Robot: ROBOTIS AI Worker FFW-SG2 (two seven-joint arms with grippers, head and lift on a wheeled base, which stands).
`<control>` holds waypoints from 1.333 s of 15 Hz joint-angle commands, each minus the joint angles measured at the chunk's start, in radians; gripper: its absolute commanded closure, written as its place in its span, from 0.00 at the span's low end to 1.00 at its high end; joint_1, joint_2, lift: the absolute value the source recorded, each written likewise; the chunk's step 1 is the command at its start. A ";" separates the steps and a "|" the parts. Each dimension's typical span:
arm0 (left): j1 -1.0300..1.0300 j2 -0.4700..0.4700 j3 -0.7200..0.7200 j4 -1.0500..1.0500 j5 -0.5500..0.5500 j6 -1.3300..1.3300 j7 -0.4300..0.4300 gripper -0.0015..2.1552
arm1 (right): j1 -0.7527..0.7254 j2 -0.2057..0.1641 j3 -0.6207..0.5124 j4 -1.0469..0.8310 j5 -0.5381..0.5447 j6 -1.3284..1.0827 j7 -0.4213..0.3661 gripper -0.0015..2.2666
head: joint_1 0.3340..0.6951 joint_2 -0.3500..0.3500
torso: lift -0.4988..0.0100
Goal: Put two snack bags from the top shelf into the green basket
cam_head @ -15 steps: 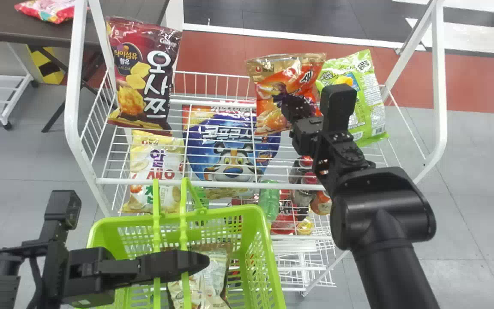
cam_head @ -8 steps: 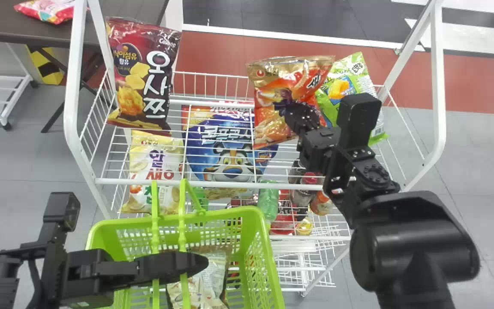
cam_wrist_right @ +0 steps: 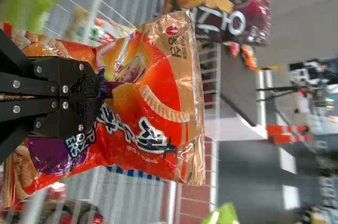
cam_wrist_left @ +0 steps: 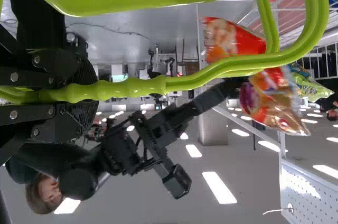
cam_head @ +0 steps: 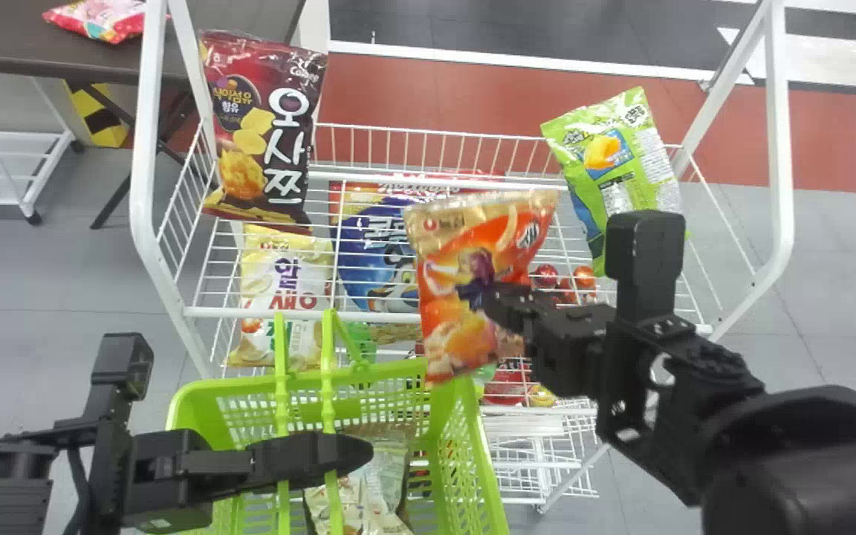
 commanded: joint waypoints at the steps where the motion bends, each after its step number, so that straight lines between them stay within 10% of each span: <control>1: 0.013 -0.003 0.015 -0.002 0.001 0.004 -0.005 0.99 | 0.016 -0.015 0.029 -0.057 -0.017 0.167 0.011 0.99 | 1.00 0.38 | 0.98; 9: 0.032 -0.012 0.024 -0.008 0.001 0.004 -0.021 0.99 | 0.083 -0.026 0.184 0.007 -0.144 0.210 0.020 0.99 | 1.00 0.62 | 0.98; 10: 0.032 -0.012 0.024 -0.009 0.001 0.004 -0.021 0.99 | 0.082 -0.026 0.201 0.046 -0.118 0.207 0.020 0.90 | 1.00 0.67 | 0.98; 11: 0.033 -0.012 0.025 -0.009 0.001 0.004 -0.021 0.99 | 0.082 -0.035 0.225 0.073 -0.067 0.179 0.025 0.58 | 1.00 0.69 | 0.98; 12: 0.033 -0.012 0.025 -0.009 0.001 0.004 -0.021 0.99 | 0.083 -0.047 0.259 0.100 0.017 0.115 0.023 0.01 | 1.00 0.70 | 0.98; 20: 0.041 -0.012 0.032 -0.008 0.001 0.004 -0.024 0.99 | 0.197 -0.022 0.133 0.262 0.103 -0.830 -0.078 0.04 | 1.00 0.57 | 0.98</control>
